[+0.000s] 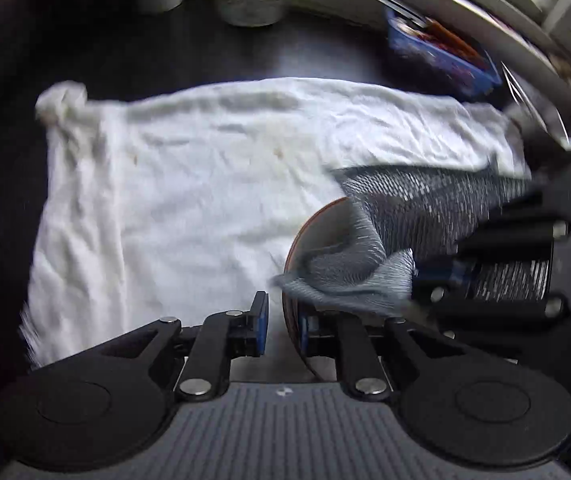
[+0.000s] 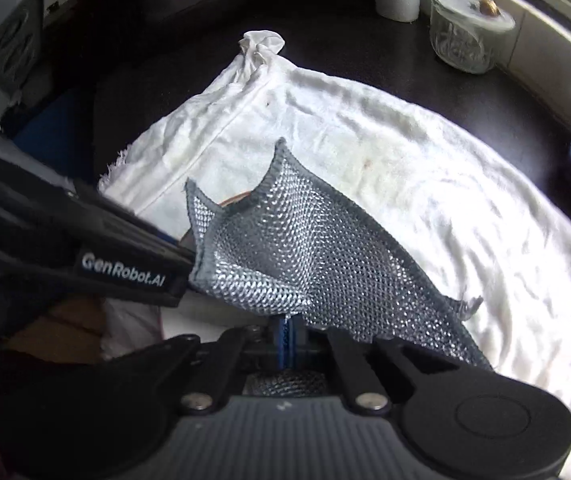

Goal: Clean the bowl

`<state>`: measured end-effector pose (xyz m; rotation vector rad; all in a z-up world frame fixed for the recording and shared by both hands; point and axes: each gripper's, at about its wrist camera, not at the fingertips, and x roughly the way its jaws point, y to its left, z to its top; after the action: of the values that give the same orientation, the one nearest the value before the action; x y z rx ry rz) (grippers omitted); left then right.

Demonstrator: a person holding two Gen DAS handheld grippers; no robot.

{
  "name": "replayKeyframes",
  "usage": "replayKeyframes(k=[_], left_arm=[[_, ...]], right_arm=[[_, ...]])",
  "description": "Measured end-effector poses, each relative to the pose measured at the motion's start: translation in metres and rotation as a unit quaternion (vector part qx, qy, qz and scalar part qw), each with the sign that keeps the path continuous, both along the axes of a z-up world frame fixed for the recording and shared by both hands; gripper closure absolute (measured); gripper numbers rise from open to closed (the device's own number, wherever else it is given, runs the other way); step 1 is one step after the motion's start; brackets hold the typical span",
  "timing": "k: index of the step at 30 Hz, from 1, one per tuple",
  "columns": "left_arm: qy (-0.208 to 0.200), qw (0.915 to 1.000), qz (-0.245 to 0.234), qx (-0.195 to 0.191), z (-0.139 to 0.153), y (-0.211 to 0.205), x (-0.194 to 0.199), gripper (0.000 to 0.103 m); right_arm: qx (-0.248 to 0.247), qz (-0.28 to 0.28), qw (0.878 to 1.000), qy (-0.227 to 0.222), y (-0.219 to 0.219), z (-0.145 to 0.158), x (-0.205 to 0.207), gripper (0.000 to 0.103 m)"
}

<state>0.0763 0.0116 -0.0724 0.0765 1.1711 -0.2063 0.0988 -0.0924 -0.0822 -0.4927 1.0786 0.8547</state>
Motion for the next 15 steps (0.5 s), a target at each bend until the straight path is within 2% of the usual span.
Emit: replayKeyframes(k=[3,6,9,11,13,15], left_arm=[[-0.026,0.9948,-0.083,0.053,0.004,-0.014,-0.002,0.089],[-0.030,0.9904,-0.114,0.072,0.003,-0.019,-0.004,0.088],[-0.021,0.9957,-0.084,0.034,0.002,-0.009,-0.004,0.091],[0.000,0.9994,-0.030,-0.016,-0.001,0.003,-0.001,0.093],[0.017,0.9979,0.022,-0.059,-0.004,0.014,-0.002,0.094],[0.033,0.9920,0.077,-0.094,-0.008,0.023,-0.005,0.094]], right_arm=[[-0.047,0.052,0.996,-0.053,0.004,0.003,-0.003,0.100],[-0.079,0.106,0.988,-0.077,0.009,0.000,-0.007,0.101],[-0.097,0.132,0.983,-0.078,0.014,-0.007,-0.013,0.101],[-0.088,0.121,0.988,-0.049,0.015,-0.013,-0.010,0.100],[-0.071,0.096,0.993,-0.024,0.014,-0.015,-0.007,0.100],[-0.060,0.074,0.995,-0.008,0.015,-0.016,-0.005,0.100]])
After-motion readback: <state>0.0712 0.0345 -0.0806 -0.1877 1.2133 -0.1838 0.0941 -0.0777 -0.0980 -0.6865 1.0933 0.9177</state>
